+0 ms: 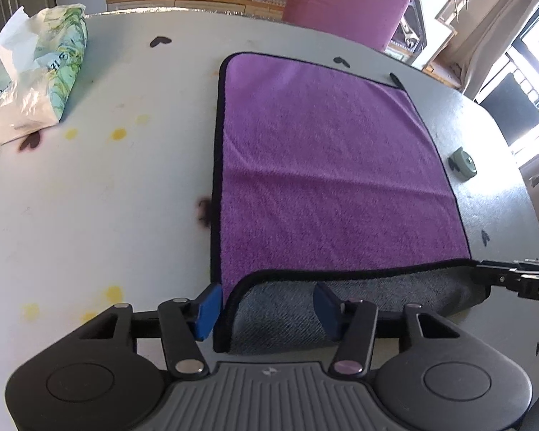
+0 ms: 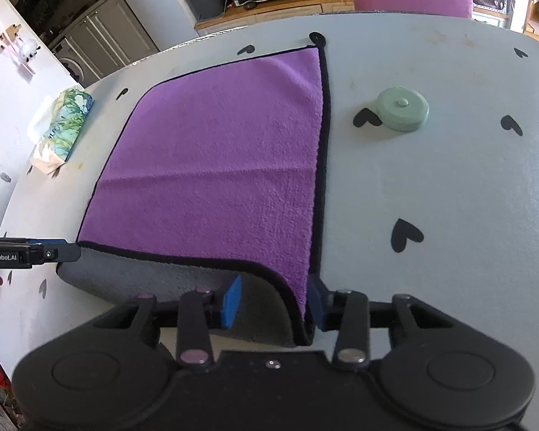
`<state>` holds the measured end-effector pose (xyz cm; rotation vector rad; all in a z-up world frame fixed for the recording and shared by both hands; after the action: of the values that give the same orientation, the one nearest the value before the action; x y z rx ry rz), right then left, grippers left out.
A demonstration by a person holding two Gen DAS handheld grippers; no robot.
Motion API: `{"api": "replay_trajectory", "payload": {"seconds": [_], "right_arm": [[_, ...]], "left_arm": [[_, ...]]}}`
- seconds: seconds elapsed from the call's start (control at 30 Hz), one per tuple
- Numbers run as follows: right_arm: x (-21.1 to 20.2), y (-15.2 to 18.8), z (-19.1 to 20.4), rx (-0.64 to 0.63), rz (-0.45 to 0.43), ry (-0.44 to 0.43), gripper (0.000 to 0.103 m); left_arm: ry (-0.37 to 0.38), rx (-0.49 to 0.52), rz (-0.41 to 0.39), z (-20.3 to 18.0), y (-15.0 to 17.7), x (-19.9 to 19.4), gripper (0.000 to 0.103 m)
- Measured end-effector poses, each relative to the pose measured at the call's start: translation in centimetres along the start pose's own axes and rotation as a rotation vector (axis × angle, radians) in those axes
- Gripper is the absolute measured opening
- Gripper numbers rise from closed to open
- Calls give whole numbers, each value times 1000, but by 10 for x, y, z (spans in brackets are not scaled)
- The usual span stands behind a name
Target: Fold towel
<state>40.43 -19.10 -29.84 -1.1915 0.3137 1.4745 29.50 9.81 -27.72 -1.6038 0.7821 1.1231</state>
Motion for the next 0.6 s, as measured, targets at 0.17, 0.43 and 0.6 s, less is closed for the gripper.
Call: {"api": "replay_trajectory", "payload": {"seconds": [0.17, 0.43, 0.6], "right_arm": [[2, 3, 1, -22, 28, -1, 33], [5, 8, 0, -46, 63, 6, 25], [6, 12, 1, -72, 91, 20, 15]], "left_arm": [[-13, 18, 28, 5, 4, 3, 54], [3, 30, 27, 3, 3, -1, 40], [-6, 62, 50, 0, 7, 1, 22]]}}
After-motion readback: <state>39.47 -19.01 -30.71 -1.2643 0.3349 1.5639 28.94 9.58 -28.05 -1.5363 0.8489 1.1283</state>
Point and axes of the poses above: each gripper's, at about its wrist camera, not at the fingertips, and x roughly the way its jaws point, z to its left, y to its underside, the point moved 9 cm from there along x, roughly the way its jaws point, and after that the axes turned 10 degrees about -y, right-handed, at the moved point
